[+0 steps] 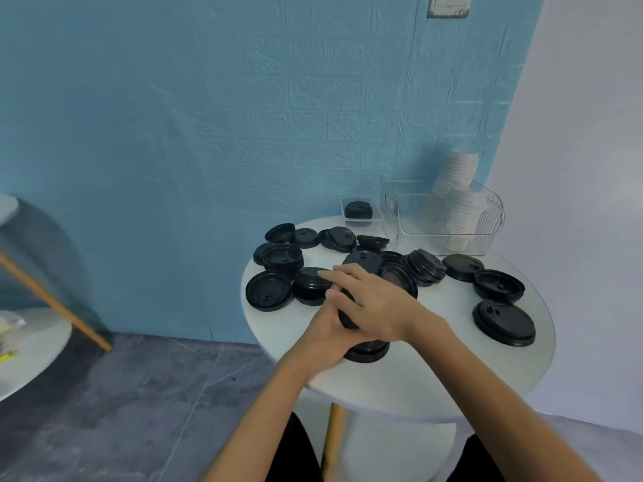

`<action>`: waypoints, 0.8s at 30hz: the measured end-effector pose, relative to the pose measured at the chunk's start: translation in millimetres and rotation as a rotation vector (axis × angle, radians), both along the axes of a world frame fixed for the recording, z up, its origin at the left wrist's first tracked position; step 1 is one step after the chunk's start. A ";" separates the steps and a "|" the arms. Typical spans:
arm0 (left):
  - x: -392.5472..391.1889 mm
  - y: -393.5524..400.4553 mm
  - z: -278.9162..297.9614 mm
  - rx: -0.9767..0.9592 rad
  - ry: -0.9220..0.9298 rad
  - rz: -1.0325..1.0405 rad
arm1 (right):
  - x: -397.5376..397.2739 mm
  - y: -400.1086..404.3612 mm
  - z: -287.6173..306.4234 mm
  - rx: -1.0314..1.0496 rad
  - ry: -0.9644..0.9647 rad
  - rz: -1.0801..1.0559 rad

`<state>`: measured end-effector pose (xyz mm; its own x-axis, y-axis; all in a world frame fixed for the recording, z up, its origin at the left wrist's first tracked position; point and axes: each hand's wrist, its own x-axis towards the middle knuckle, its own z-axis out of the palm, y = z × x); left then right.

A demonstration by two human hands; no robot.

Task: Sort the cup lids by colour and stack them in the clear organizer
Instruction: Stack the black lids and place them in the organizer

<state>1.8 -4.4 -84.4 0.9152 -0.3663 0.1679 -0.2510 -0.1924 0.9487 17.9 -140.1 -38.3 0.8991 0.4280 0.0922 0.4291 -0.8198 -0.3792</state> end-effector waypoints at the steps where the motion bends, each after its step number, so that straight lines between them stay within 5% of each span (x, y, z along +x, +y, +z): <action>1: 0.1 -0.1 -0.4 0.001 -0.002 0.001 | 1.3 0.0 -1.2 -0.036 -0.005 -0.002; 9: -2.5 -1.3 0.4 -0.062 0.001 0.003 | -2.4 1.4 1.6 -0.114 0.054 0.012; 11: -3.2 -0.6 -0.7 -0.101 0.034 0.009 | -0.7 -4.3 8.8 0.128 0.130 0.042; 14: -0.9 1.1 -3.0 -0.134 0.072 0.009 | 21.8 -29.9 14.4 0.413 -0.054 -0.165; 17: -0.9 1.6 -2.8 -0.130 0.079 0.002 | 50.7 -60.9 17.5 0.151 -0.016 -0.321; 24: -2.0 0.8 -3.3 -0.133 0.091 -0.004 | 72.0 -79.7 18.4 -0.216 0.216 -0.172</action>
<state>-0.1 -3.6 -87.7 0.9276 -0.3497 0.1311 -0.1629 -0.0630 0.9846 89.9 -219.8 -19.9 0.9487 0.2571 -0.1839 0.2065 -0.9445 -0.2555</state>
